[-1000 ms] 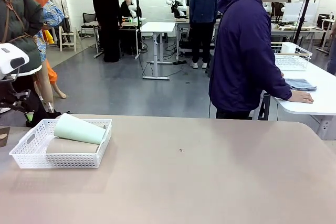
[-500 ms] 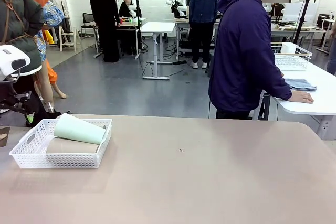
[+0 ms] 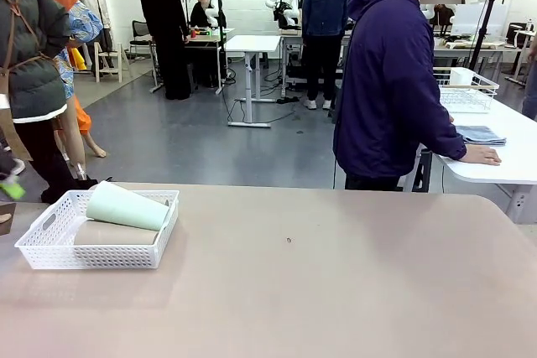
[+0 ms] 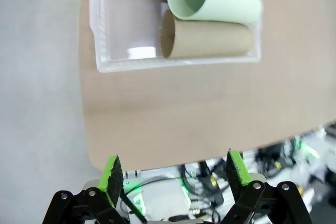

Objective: Clean and organize the cups into the basket.
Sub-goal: Move the Organizing basket back to the left side of the table.

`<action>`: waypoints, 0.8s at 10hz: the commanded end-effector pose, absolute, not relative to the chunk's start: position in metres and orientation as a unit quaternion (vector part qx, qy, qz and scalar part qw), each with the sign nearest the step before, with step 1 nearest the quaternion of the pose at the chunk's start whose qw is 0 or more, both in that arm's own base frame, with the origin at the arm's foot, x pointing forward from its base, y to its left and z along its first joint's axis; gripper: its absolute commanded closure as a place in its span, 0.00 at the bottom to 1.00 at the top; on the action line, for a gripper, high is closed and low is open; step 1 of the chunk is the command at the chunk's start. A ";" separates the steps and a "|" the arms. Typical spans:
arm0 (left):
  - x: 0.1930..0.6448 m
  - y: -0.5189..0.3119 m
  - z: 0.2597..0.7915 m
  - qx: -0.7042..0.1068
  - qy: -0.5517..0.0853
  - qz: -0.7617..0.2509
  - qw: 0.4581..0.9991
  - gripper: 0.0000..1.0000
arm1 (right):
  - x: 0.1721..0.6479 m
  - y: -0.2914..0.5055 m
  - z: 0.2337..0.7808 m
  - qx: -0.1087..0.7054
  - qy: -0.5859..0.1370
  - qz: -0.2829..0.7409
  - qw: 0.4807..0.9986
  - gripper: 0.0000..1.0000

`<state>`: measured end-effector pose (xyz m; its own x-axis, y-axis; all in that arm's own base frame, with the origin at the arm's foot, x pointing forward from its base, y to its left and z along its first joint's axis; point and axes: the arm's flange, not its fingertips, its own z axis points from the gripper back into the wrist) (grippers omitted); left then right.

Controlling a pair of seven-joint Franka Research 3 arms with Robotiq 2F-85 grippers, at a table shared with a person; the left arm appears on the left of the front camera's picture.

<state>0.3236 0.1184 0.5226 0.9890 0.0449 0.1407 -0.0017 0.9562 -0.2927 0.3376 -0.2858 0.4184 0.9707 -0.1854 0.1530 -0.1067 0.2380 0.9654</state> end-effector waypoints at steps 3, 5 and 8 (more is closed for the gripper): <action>0.343 0.233 0.545 -0.469 0.016 -0.086 0.879 0.00 | 0.337 -0.284 0.419 0.614 -0.117 -0.032 0.780 0.00; 0.330 0.278 0.548 -0.530 -0.021 -0.064 0.845 0.00 | 0.337 -0.284 0.419 0.614 -0.117 -0.032 0.780 0.00; 0.300 0.311 0.558 -0.547 -0.104 -0.056 0.828 0.00 | 0.337 -0.284 0.419 0.614 -0.117 -0.032 0.780 0.00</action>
